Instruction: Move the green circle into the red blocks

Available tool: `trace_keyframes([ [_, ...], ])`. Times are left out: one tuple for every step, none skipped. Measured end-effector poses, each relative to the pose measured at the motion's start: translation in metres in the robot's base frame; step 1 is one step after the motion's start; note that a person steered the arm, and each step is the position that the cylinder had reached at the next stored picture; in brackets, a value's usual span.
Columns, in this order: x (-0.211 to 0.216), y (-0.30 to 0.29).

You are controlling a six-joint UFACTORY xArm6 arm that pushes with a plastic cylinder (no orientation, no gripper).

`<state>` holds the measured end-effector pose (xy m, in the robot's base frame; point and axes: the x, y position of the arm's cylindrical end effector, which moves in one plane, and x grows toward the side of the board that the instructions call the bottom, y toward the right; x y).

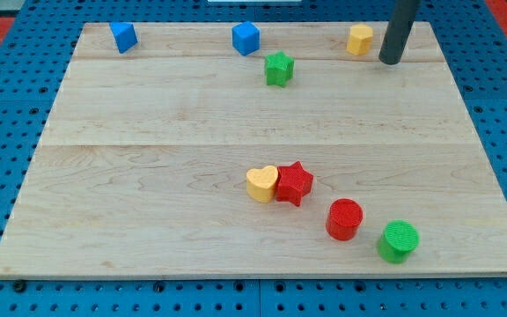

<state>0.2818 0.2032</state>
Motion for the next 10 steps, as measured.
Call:
trace_keyframes([
  [0.015,-0.007],
  [0.049,-0.031],
  [0.091,-0.055],
  [0.132,-0.034],
  [0.215,0.019],
  [0.317,0.012],
  [0.320,-0.049],
  [0.270,-0.120],
  [0.221,-0.159],
  [0.244,-0.183],
])
